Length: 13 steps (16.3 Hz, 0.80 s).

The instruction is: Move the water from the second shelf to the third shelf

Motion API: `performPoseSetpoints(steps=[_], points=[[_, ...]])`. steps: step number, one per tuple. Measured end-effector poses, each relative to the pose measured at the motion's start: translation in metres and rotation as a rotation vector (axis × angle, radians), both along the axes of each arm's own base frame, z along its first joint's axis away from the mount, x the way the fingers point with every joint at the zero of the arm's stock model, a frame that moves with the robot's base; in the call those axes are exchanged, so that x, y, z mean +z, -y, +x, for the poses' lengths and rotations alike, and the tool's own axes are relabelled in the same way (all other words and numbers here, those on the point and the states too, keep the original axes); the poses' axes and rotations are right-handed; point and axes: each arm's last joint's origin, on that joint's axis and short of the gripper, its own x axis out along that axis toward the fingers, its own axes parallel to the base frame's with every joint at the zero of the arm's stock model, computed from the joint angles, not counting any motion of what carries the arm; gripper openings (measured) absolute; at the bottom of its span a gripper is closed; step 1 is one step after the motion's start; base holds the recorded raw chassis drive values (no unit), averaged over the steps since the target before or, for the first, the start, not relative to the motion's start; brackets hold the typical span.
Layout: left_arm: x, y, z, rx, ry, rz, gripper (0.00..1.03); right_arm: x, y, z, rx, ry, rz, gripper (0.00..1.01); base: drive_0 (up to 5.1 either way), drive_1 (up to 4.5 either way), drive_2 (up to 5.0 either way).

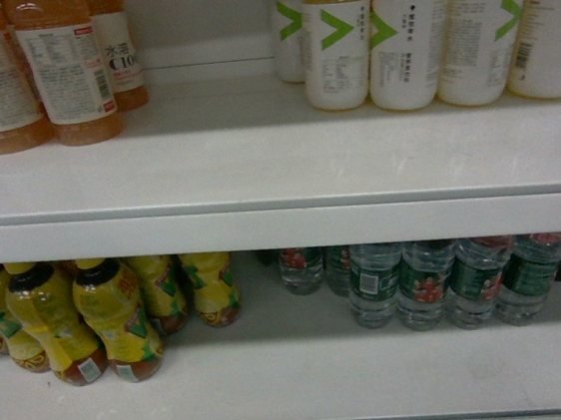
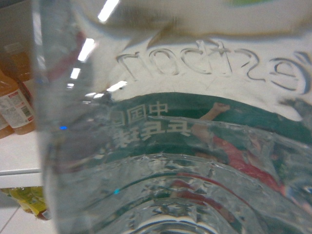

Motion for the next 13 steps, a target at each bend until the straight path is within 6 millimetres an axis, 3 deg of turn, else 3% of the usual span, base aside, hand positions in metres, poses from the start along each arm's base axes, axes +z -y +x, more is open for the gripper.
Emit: performPoseSetpoints(steps=[13], points=[[-0.0001, 0.0000, 0.0000, 0.000, -0.001, 0.000, 0.98, 0.0002, 0.0000, 0.0001, 0.000, 0.002, 0.000, 0.44, -4.5, 2.20, 2.2]])
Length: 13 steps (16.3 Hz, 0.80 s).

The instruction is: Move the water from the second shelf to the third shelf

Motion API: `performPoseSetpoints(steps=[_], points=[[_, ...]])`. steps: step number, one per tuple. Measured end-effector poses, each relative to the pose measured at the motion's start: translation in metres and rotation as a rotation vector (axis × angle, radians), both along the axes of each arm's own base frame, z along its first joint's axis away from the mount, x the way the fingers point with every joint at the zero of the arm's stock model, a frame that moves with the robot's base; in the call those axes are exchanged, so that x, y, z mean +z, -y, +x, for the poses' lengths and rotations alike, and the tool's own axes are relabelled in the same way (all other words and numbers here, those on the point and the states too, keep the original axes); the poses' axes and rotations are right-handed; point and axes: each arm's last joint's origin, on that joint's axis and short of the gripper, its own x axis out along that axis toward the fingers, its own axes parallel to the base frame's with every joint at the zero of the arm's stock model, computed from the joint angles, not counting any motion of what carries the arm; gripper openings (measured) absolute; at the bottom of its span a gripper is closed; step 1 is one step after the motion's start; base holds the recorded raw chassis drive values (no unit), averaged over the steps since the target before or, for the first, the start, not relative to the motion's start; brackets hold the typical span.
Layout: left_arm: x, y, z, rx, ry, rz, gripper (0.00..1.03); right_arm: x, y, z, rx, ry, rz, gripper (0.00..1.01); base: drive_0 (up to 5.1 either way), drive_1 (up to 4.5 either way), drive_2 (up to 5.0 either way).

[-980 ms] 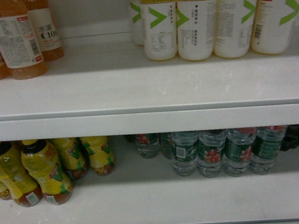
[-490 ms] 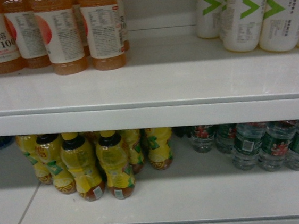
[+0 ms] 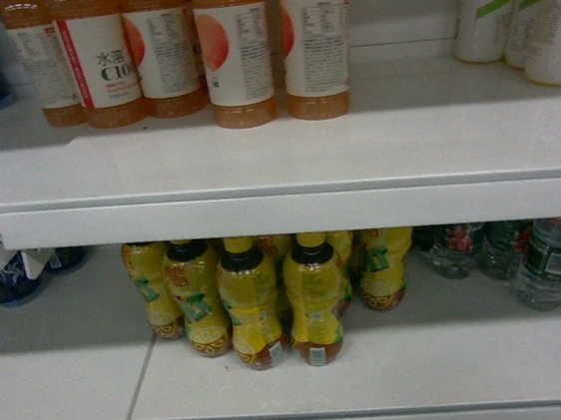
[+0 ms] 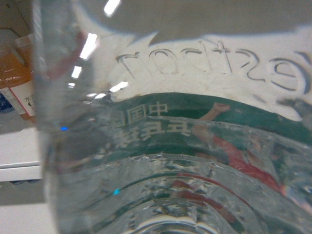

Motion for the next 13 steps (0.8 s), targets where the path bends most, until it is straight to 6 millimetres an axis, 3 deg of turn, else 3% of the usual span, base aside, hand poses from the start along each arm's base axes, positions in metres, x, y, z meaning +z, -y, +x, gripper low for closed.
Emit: performPoseSetpoints(steps=[13], points=[[0.0000, 0.0000, 0.0000, 0.000, 0.000, 0.000, 0.98, -0.0001, 0.0000, -0.0001, 0.000, -0.001, 0.000, 0.44, -4.6, 2.12, 2.1]])
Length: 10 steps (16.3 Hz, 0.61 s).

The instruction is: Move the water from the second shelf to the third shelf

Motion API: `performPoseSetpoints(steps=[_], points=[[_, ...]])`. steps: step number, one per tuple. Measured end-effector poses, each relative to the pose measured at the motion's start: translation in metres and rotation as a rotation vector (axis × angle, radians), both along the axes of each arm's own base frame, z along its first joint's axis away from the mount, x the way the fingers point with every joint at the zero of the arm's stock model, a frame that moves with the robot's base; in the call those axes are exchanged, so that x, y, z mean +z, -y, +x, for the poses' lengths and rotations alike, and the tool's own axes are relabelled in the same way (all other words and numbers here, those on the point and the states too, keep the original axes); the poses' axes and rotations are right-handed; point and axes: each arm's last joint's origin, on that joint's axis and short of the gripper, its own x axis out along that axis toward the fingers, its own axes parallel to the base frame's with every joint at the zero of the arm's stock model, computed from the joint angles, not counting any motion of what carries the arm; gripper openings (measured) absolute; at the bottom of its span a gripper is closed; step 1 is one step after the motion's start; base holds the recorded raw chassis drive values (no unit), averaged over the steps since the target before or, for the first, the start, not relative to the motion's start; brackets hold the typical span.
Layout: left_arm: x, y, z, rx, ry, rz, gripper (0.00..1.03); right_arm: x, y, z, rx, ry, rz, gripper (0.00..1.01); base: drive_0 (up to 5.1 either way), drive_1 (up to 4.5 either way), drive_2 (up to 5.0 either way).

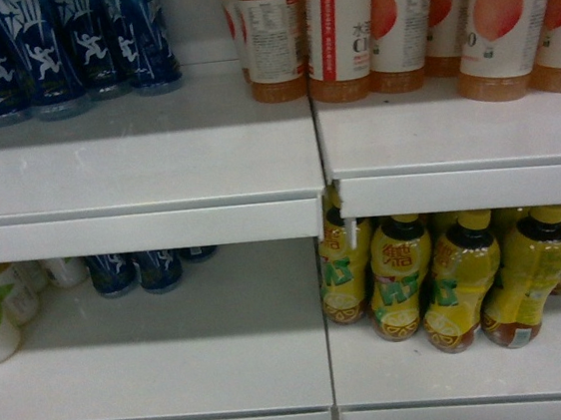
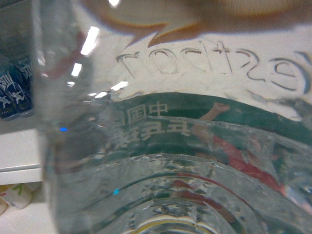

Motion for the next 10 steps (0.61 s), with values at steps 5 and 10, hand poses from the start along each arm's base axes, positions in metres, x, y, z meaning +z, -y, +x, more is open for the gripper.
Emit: performPoseSetpoints(steps=[5, 10], points=[[0.0002, 0.0000, 0.0000, 0.000, 0.002, 0.000, 0.98, -0.0001, 0.0000, 0.0000, -0.001, -0.001, 0.000, 0.44, -4.5, 2.18, 2.2], [0.0001, 0.0000, 0.0000, 0.000, 0.001, 0.000, 0.98, -0.0002, -0.0001, 0.0000, 0.001, -0.002, -0.001, 0.44, -4.7, 2.05, 2.0]])
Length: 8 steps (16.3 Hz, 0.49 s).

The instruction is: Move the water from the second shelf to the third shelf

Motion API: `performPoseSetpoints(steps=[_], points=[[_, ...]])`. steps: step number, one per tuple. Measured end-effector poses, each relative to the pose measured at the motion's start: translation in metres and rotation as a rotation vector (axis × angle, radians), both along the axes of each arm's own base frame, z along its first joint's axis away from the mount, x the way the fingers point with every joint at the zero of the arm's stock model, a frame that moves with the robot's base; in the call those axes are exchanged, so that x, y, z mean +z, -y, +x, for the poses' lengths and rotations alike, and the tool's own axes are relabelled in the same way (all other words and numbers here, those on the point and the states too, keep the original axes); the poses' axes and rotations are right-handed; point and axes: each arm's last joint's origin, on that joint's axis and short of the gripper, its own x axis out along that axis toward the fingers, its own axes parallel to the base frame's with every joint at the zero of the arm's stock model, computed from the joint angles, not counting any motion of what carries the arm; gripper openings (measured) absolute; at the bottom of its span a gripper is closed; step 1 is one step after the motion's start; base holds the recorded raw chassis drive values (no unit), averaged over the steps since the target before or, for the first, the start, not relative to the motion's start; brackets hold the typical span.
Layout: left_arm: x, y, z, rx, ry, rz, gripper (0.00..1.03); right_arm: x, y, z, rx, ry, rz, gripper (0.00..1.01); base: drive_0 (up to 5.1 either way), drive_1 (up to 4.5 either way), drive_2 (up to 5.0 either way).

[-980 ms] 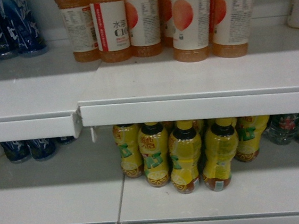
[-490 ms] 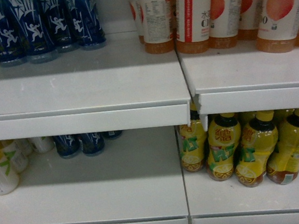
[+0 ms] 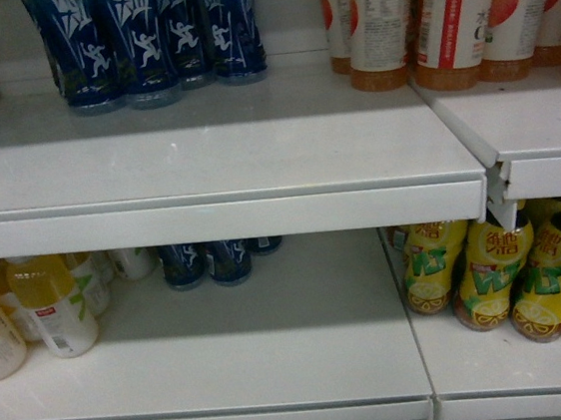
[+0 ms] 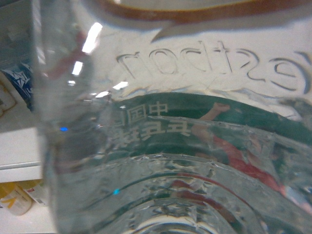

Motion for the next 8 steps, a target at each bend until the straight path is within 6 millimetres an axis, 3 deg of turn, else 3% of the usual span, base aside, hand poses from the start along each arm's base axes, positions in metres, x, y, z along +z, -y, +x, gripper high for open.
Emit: performPoseSetpoints(steps=[8], points=[[-0.0001, 0.0000, 0.0000, 0.000, -0.002, 0.000, 0.98, 0.0001, 0.0000, 0.0001, -0.001, 0.001, 0.000, 0.44, -4.5, 2.22, 2.2]])
